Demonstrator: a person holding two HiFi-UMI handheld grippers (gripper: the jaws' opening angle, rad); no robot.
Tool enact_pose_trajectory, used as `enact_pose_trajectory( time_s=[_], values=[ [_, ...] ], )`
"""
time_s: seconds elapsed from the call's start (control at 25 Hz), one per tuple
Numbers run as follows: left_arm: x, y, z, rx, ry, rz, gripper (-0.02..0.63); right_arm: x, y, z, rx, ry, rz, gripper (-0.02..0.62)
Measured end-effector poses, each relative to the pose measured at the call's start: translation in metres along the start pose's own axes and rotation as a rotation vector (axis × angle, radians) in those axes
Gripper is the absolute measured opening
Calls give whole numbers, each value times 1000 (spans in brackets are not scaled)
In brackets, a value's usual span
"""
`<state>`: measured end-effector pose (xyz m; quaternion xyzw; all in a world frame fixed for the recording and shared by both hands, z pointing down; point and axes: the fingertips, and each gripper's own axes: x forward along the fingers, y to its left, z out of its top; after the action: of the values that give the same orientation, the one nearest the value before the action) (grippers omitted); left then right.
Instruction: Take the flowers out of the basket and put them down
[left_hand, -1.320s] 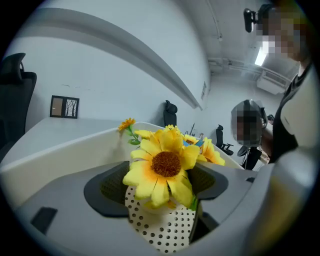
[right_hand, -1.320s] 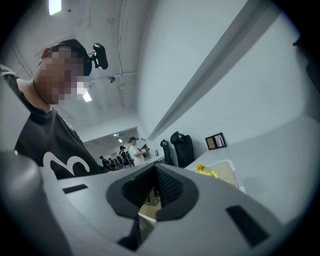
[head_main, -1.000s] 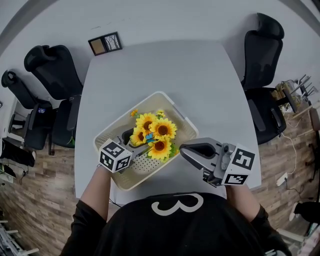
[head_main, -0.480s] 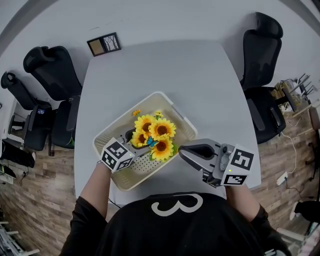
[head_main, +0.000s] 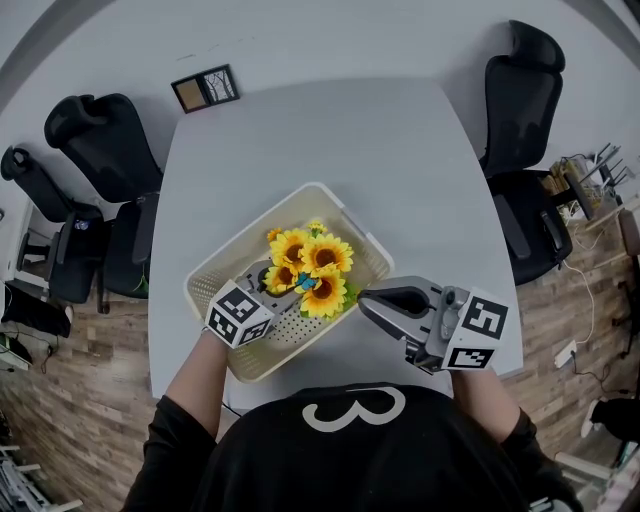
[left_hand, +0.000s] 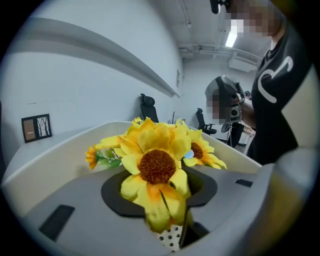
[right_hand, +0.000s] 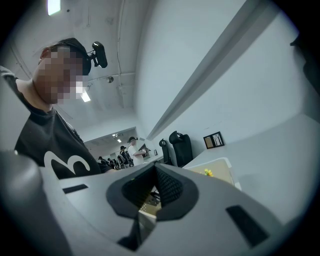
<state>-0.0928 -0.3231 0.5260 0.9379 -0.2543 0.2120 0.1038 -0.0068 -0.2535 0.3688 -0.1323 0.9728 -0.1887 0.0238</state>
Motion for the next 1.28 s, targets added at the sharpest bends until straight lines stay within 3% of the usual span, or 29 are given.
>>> enact_pose_trajectory(
  time_s=[0.24,1.28],
  values=[
    [1,2,1,-22,-8,11,140,-1,0,-2,2,1,-1,8],
    [-7,8,12,-43,-41,41,124,-4,1,2,11,-4,-40,8]
  ],
)
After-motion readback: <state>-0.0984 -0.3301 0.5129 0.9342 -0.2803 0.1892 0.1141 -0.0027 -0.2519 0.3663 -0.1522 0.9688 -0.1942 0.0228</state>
